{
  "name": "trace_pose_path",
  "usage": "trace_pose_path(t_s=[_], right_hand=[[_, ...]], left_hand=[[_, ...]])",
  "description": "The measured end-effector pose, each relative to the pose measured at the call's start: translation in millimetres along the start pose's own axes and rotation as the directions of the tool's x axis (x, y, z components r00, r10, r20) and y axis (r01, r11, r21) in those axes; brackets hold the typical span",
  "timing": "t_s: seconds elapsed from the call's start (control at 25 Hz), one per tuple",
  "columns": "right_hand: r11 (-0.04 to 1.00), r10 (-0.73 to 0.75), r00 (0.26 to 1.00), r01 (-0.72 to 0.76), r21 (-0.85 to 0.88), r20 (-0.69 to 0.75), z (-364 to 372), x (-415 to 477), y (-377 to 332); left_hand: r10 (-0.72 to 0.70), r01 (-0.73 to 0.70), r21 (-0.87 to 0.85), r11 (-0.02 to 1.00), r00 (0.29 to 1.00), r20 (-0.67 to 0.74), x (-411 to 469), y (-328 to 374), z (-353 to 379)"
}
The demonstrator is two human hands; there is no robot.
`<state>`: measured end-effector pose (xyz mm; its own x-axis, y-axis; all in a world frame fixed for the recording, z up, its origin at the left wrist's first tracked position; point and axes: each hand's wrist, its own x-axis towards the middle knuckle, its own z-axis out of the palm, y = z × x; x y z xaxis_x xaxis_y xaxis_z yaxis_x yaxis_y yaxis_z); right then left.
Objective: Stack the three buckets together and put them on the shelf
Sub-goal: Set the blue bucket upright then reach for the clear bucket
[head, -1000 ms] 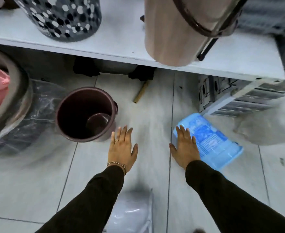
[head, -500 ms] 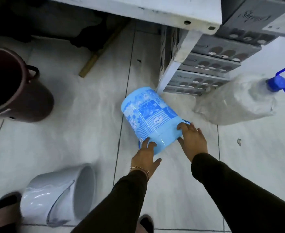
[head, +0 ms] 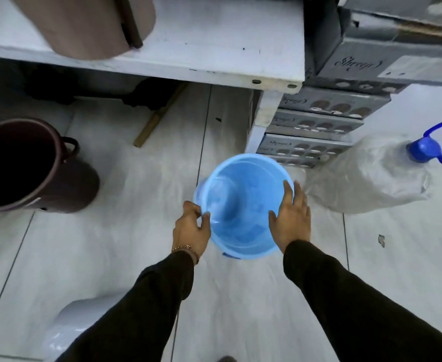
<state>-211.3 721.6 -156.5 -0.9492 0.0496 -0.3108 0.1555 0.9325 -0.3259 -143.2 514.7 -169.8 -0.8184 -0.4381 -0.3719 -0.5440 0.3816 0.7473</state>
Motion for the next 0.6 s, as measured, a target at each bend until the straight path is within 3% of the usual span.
trace_pose_path(t_s=[0.08, 0.16, 0.28, 0.44, 0.6], right_hand=[[0.985, 0.061, 0.989, -0.081, 0.151, 0.131, 9, -10, 10], [0.946, 0.035, 0.99, -0.078, 0.315, 0.138, 15, -19, 10], [0.968, -0.012, 0.992, -0.02, 0.252, 0.126, 17, -17, 2], [0.999, -0.033, 0.993, 0.028, 0.044, 0.118, 9, -24, -11], [0.99, -0.135, 0.976, 0.124, 0.072, 0.17, 1, -59, -36]], left_hand=[[-0.204, 0.206, -0.172, 0.963, 0.979, 0.03, 18, 1, -3], [-0.368, 0.378, -0.286, 0.881, 0.925, 0.09, 33, -2, -6], [-0.462, 0.493, -0.305, 0.815, 0.87, 0.172, 39, -9, -14], [-0.332, 0.31, 0.143, 0.94, 0.927, 0.173, 15, -21, -37], [-0.134, 0.0, 0.417, 0.909, 0.947, 0.292, -24, -40, -85]])
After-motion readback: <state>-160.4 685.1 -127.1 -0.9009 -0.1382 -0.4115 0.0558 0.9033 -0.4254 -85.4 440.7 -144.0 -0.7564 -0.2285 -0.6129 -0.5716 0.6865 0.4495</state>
